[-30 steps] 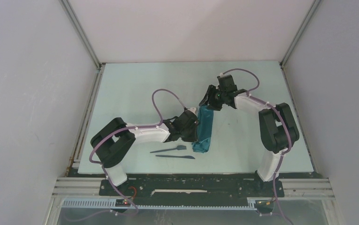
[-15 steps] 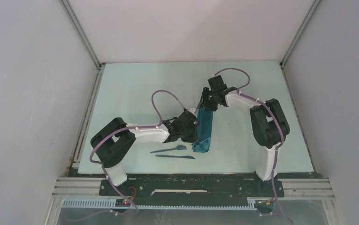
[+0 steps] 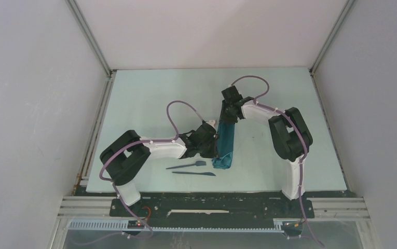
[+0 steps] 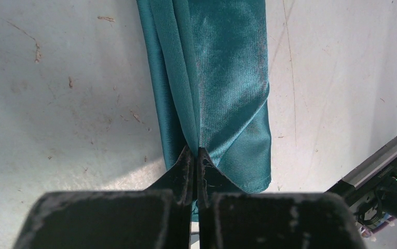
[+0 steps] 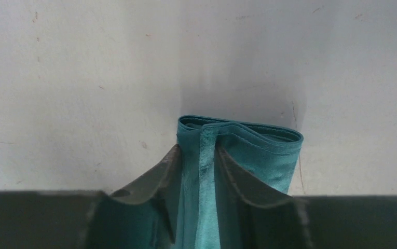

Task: Fold the napkin into a case and place the utensils inside
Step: Pick up the top corner of the smaller rectangle folded napkin.

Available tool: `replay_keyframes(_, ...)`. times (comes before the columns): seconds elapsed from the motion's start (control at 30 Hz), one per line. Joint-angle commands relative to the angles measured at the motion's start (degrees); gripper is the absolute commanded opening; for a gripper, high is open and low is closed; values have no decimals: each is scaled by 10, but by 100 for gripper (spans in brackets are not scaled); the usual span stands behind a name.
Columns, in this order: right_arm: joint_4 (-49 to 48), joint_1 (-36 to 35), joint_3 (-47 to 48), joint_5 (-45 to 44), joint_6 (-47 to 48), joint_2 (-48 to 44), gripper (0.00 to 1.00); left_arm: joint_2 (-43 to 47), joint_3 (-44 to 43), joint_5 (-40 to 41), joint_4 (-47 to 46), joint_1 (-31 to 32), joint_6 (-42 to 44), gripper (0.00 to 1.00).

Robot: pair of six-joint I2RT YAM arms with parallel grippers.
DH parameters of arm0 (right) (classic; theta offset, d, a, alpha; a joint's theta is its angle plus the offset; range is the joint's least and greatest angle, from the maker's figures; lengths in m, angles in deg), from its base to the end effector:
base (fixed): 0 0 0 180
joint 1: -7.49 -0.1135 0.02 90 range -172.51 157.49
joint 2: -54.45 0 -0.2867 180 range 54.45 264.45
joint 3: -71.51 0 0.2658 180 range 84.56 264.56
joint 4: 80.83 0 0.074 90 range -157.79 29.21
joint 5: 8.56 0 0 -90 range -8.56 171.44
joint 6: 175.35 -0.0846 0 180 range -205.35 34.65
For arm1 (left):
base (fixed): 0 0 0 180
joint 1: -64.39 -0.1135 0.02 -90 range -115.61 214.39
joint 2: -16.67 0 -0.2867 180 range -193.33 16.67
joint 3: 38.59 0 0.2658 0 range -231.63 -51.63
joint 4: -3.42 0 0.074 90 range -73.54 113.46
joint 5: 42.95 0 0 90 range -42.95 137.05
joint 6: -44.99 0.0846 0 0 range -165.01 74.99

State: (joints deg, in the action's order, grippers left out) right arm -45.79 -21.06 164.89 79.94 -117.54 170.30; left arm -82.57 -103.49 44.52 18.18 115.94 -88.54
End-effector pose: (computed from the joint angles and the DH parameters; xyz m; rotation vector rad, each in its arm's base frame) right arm 0.4190 0.2255 0.1362 0.0931 2.6152 0.3560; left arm 0.2392 -0.3072 0.1267 0.2024 2.5822 -0.7511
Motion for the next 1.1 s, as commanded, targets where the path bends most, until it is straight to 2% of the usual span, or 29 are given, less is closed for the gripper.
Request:
replay_keyframes(0.0,1,-6,18,-30,4,14,32,19,6,-9,-15,-5,-4,0)
replay_keyframes(0.13,-10,-5,16,-14,2,9,22,19,9,-12,-15,-8,-3,0)
replay_keyframes(0.23,-16,0,16,4,-1,3,10,19,11,-21,-27,-10,-3,5)
replay_keyframes(0.3,-16,4,15,9,-2,-3,0,25,11,-33,-35,-13,-4,17)
replay_keyframes(0.43,-27,16,0,57,-11,-24,0,63,36,-73,-67,-32,-25,48)
replay_keyframes(0.5,-32,23,-6,81,-18,-32,0,80,61,-108,-107,-49,-48,53)
replay_keyframes(0.67,-39,29,-16,117,-24,-45,0,92,104,-155,-176,-104,-100,57)
replay_keyframes(0.77,-47,32,-31,128,-22,-55,0,84,109,-170,-206,-133,-115,64)
replay_keyframes(0.83,-52,37,-41,137,-21,-59,0,74,92,-159,-206,-144,-89,66)
replay_keyframes(0.93,-69,43,-59,157,-32,-64,0,48,23,-108,-140,-149,-6,67)
replay_keyframes(1.0,-74,45,-67,159,-40,-68,0,30,-25,-61,-101,-145,50,61)
replay_keyframes(1.07,-80,47,-75,163,-50,-70,0,7,-60,-35,-82,-142,91,52)
